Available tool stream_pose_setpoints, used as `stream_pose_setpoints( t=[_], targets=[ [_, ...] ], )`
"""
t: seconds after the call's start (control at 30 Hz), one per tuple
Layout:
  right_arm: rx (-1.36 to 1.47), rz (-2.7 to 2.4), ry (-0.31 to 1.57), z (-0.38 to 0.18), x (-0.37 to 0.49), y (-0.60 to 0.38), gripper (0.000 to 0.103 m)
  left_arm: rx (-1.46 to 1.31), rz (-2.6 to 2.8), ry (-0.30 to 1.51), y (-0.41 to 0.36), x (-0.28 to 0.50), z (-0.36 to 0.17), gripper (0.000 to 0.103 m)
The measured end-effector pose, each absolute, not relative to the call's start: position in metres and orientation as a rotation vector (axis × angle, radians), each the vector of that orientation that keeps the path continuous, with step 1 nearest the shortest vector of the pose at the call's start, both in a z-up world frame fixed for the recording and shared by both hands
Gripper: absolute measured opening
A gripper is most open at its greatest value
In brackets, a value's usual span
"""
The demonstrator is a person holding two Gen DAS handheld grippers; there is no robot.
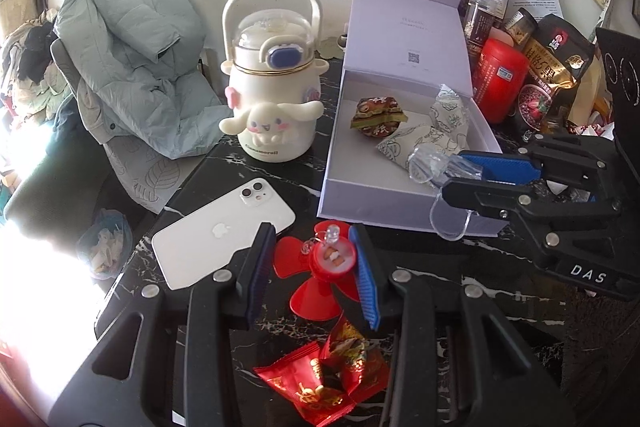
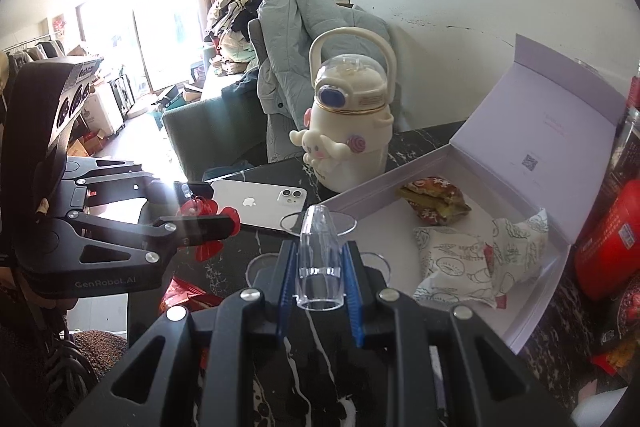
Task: Organize objects
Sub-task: 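Lift the red fan and clear stand and carry both toward the lavender box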
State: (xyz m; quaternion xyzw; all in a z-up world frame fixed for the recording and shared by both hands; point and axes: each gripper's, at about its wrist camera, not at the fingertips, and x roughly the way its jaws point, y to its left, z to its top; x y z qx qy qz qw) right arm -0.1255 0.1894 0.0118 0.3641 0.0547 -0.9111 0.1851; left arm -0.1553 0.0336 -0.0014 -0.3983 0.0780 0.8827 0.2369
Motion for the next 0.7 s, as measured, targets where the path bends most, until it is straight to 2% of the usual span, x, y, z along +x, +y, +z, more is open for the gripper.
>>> stream_pose_setpoints(
  t=[0.7],
  targets=[
    [1.045,-2.708,0.116,0.027,-0.119,0.246,0.023,-1.035,2.282,0.312,0.111,-0.17,0.012,0.036]
  ],
)
